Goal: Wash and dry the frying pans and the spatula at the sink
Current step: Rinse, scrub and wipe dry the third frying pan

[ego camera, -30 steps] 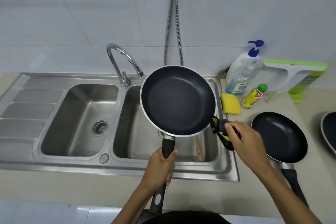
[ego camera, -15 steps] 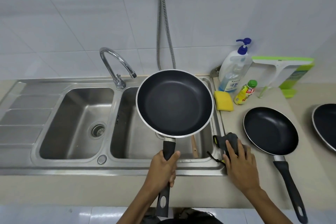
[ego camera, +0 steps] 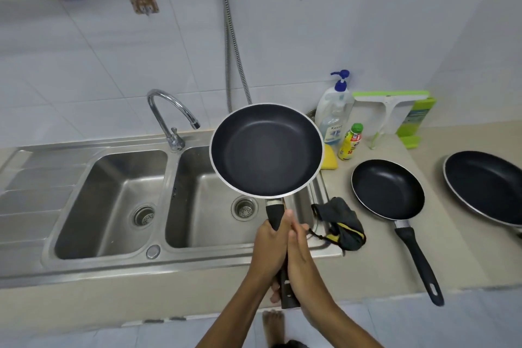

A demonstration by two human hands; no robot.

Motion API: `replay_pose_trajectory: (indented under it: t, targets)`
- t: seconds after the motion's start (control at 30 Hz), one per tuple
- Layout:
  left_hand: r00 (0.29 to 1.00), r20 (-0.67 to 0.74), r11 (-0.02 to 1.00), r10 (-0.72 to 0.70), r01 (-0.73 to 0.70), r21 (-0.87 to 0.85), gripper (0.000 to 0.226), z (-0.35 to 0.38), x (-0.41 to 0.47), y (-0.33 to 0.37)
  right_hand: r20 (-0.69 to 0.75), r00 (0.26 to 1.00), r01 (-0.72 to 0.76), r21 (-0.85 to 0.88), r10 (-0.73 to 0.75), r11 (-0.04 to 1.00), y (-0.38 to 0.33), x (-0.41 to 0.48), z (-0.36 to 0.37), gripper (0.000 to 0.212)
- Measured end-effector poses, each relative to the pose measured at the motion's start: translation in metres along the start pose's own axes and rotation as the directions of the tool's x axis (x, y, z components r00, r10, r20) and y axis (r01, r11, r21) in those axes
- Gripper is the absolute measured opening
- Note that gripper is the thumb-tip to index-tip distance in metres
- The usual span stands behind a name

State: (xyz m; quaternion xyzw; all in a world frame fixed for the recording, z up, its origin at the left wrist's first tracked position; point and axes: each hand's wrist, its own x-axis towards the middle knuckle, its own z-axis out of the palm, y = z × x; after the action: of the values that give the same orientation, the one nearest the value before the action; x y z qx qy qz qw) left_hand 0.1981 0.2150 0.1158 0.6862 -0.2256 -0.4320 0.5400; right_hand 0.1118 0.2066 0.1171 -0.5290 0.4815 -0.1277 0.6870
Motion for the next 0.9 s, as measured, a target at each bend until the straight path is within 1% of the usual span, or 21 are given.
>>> replay_pose_trajectory:
  t: [0.03, 0.1, 0.13, 0.2, 0.23, 0.27, 0.3, 0.33, 0.37, 0.4, 0.43, 0.47, 0.5, 0.6, 0.73, 0.83, 0.9]
  targets:
    - [1.0, 0.009, 1.0, 0.003, -0.003, -0.001, 0.052, 0.003, -0.006, -0.001, -0.01, 1.0, 0.021, 0.019, -0.021, 1.0, 0.006, -0.002, 0.0, 0.033]
    - [1.0, 0.011, 1.0, 0.021, -0.021, 0.011, 0.058, 0.007, -0.016, -0.006, -0.021, 0.995, 0.1, 0.034, -0.099, 0.994, 0.02, -0.002, -0.005, 0.048]
    - [0.999, 0.012, 0.999, 0.035, -0.035, 0.016, 0.058, 0.009, -0.022, -0.009, -0.036, 0.991, 0.13, -0.015, -0.131, 0.991, 0.03, -0.002, -0.008, 0.055]
    - [0.999, 0.017, 0.999, 0.047, -0.047, 0.011, 0.057, 0.017, -0.033, -0.015, -0.082, 0.986, 0.134, -0.105, -0.143, 0.985, 0.044, -0.007, -0.014, 0.058]
    - [0.999, 0.012, 0.999, 0.049, -0.049, 0.005, 0.056, 0.023, -0.039, -0.019, -0.1, 0.984, 0.132, -0.12, -0.145, 0.984, 0.048, -0.013, -0.019, 0.057]
    - [0.998, 0.004, 0.998, 0.06, -0.06, -0.003, 0.055, 0.028, -0.045, -0.022, -0.112, 0.983, 0.131, -0.133, -0.146, 0.982, 0.046, -0.023, -0.022, 0.049]
    - [0.998, -0.001, 0.998, 0.068, -0.068, -0.005, 0.054, 0.035, -0.053, -0.026, -0.104, 0.982, 0.138, -0.162, -0.156, 0.977, 0.044, -0.034, -0.03, 0.039]
    - [0.997, 0.001, 0.997, 0.071, -0.071, -0.004, 0.053, 0.042, -0.058, -0.028, -0.08, 0.986, 0.129, -0.173, -0.144, 0.976, 0.042, -0.042, -0.036, 0.037]
    - [0.998, 0.008, 0.998, 0.064, -0.064, 0.005, 0.052, 0.05, -0.063, -0.031, -0.061, 0.991, 0.104, -0.187, -0.118, 0.977, 0.04, -0.051, -0.045, 0.047]
    - [0.998, 0.012, 0.998, 0.054, -0.054, 0.015, 0.053, 0.057, -0.066, -0.033, -0.037, 0.997, 0.064, -0.202, -0.073, 0.977, 0.038, -0.06, -0.055, 0.062]
    - [0.998, 0.02, 0.998, 0.055, -0.055, 0.024, 0.054, 0.064, -0.068, -0.035, -0.019, 0.999, 0.039, -0.204, -0.044, 0.978, 0.037, -0.067, -0.061, 0.071]
    - [0.997, 0.041, 0.998, 0.061, -0.062, 0.033, 0.055, 0.074, -0.072, -0.034, -0.03, 0.998, 0.04, -0.19, -0.046, 0.981, 0.04, -0.072, -0.073, 0.075]
    - [0.996, 0.067, 0.997, 0.061, -0.064, 0.042, 0.057, 0.084, -0.074, -0.033, -0.054, 0.997, 0.044, -0.182, -0.055, 0.982, 0.039, -0.077, -0.083, 0.074]
    - [0.99, 0.126, 0.995, 0.056, -0.066, 0.076, 0.063, 0.119, -0.079, -0.027, -0.119, 0.985, 0.1, -0.218, -0.128, 0.971, 0.039, -0.087, -0.118, 0.057]
    - [0.977, 0.198, 0.992, 0.08, -0.098, 0.082, 0.065, 0.191, -0.081, -0.013, -0.212, 0.957, 0.148, -0.236, -0.2, 0.96, 0.041, -0.093, -0.189, 0.041]
    - [0.96, 0.259, 0.986, 0.109, -0.137, 0.095, 0.066, 0.256, -0.081, 0.001, -0.278, 0.926, 0.181, -0.267, -0.256, 0.946, 0.042, -0.096, -0.253, 0.036]
    - [0.946, 0.303, 0.983, 0.113, -0.15, 0.102, 0.066, 0.31, -0.082, 0.007, -0.304, 0.913, 0.187, -0.28, -0.272, 0.942, 0.046, -0.098, -0.308, 0.039]
